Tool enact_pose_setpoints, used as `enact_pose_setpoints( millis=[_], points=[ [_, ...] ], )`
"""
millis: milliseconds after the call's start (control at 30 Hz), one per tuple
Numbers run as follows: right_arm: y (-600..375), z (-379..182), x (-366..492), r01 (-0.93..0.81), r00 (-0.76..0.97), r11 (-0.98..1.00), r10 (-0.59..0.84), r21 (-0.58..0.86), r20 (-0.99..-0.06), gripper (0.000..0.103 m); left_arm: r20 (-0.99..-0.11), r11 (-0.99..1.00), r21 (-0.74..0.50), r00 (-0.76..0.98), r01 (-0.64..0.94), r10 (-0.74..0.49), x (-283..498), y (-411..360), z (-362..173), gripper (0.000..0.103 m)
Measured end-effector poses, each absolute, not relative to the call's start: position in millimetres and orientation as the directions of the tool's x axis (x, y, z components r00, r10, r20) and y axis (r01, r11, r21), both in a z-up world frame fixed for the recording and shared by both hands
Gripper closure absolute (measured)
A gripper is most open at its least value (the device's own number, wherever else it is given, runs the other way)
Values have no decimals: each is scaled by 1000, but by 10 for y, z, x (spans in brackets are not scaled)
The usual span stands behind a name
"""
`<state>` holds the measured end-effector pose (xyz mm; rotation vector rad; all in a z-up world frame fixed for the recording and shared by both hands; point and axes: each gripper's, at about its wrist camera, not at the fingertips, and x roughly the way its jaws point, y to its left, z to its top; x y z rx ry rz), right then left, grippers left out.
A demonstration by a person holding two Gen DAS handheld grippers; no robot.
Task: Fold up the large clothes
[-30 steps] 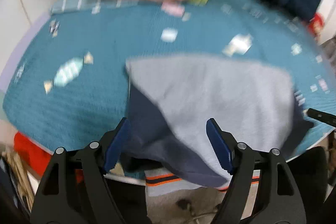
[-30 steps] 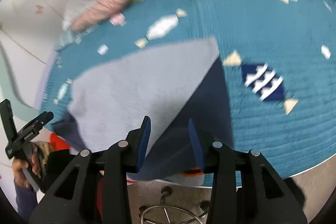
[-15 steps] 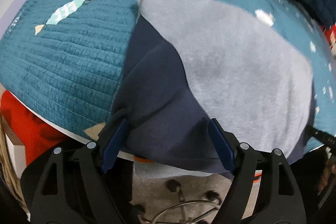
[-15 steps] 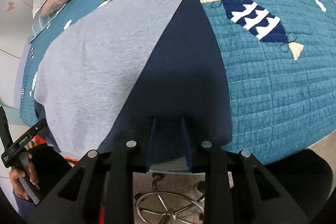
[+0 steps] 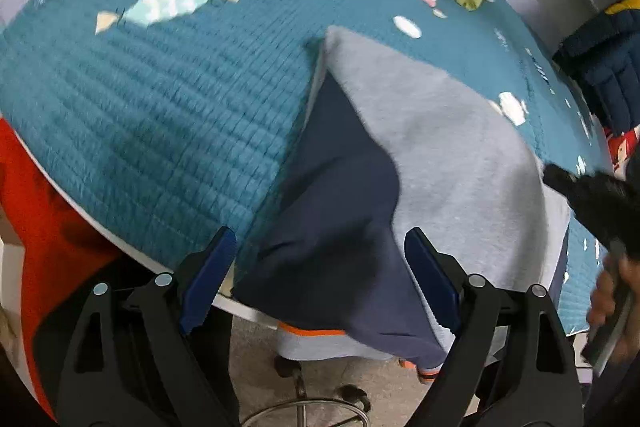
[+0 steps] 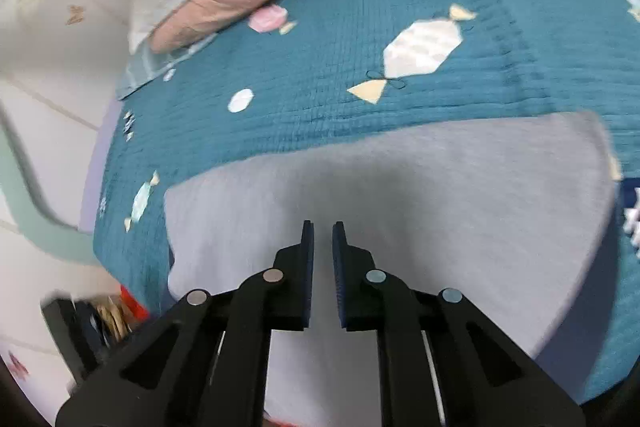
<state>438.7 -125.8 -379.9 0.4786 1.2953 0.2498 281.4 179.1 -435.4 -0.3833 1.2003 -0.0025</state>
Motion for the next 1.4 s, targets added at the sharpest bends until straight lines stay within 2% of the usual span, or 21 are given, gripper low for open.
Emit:
enact_pose_setpoints(
  millis=[100, 200, 333, 533, 833, 1000, 1200, 1233, 1367, 1400],
  points=[
    [-1151, -4094, 4553, 129, 188, 891, 410, 436, -893, 97, -916, 934, -289, 345, -211, -206, 2806, 1838, -4467, 16],
    [-1186, -4228, 4590, 158, 194, 879, 420, 450, -887, 100, -923, 926, -298, 318, -231, -218, 2797, 1870, -4600, 16],
    [-1242, -4143, 4493, 157, 200, 871, 434, 466, -879, 100, -920, 912, -324, 306, -250, -243, 2767, 1916, -4692, 16],
    [-1219, -3955, 3825, 139, 176, 881, 427, 451, -887, 100, -920, 912, -327, 304, -246, -247, 2718, 1894, -4692, 15],
    [-1127, -4100, 3433, 159, 210, 879, 415, 450, -885, 103, -916, 908, -340, 303, -243, -262, 2602, 1846, -4727, 15],
    [-1165, -3973, 3126, 165, 193, 877, 419, 451, -887, 103, -908, 887, -378, 293, -267, -299, 2530, 1882, -4772, 15],
    [-1253, -4100, 3090, 160, 207, 857, 457, 490, -865, 103, -892, 841, -444, 240, -308, -383, 2455, 1907, -4946, 15],
    [-1231, -4083, 3101, 147, 210, 863, 451, 484, -868, 103, -891, 837, -449, 236, -313, -389, 2444, 1912, -4956, 15],
    [-1184, -3950, 3021, 93, 252, 885, 422, 456, -871, 102, -887, 852, -447, 260, -274, -382, 2392, 1870, -4812, 42],
    [-1144, -3902, 2987, 77, 266, 897, 401, 434, -876, 100, -890, 859, -439, 263, -264, -374, 2395, 1853, -4784, 46]
  ],
)
